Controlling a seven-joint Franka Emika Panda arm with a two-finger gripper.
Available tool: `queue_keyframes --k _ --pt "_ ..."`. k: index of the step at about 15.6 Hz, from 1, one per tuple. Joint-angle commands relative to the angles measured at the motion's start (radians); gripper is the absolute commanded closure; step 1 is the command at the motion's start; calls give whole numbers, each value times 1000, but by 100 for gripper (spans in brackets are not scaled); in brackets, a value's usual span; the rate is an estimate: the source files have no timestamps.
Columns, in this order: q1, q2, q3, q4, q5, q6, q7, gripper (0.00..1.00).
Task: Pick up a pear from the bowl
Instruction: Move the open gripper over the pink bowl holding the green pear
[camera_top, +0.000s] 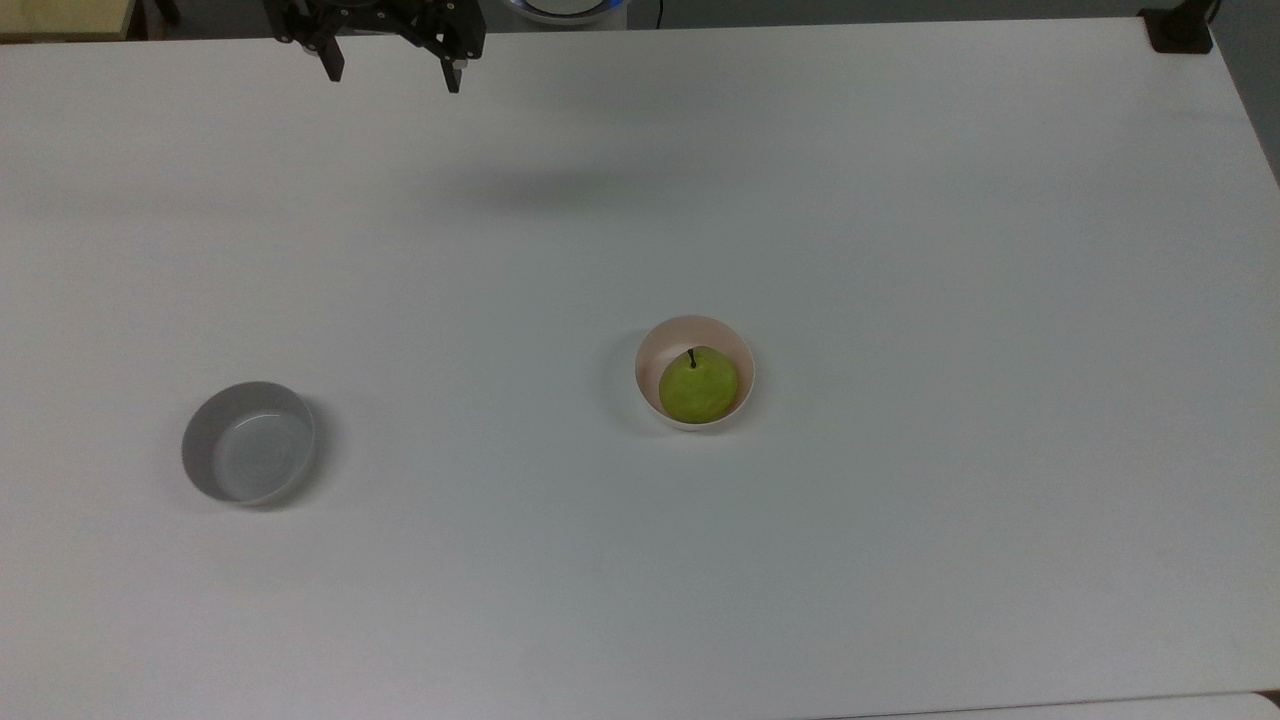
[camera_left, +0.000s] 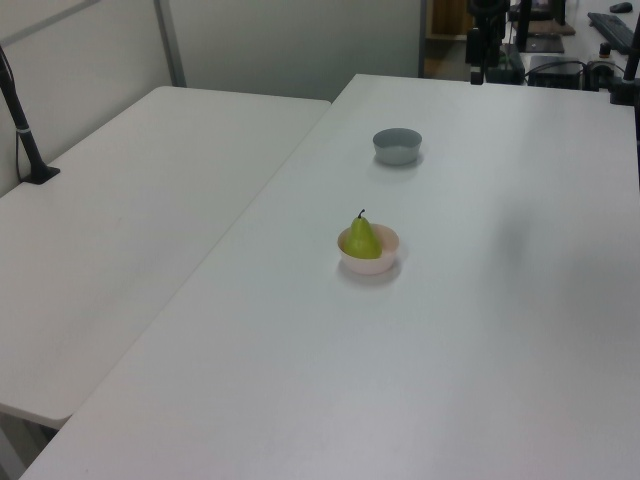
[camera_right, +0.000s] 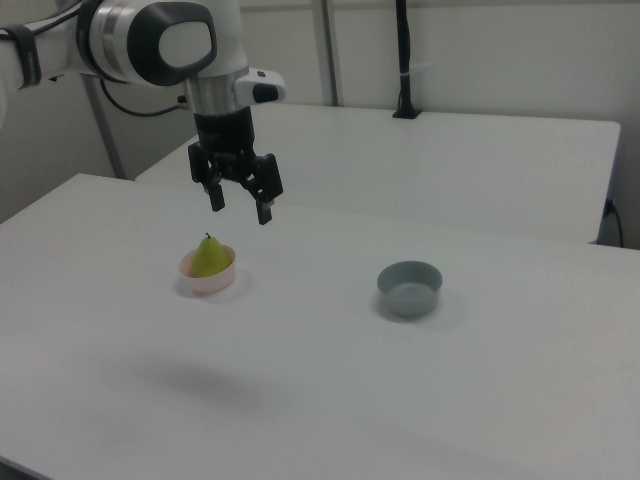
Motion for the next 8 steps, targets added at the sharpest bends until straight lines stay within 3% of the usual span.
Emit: queue_keyframes --k 1,8 --pt "12 -27 -19 -10 -21 -23 -15 0" --pt "15 -20 -25 -7 -21 -20 -15 0"
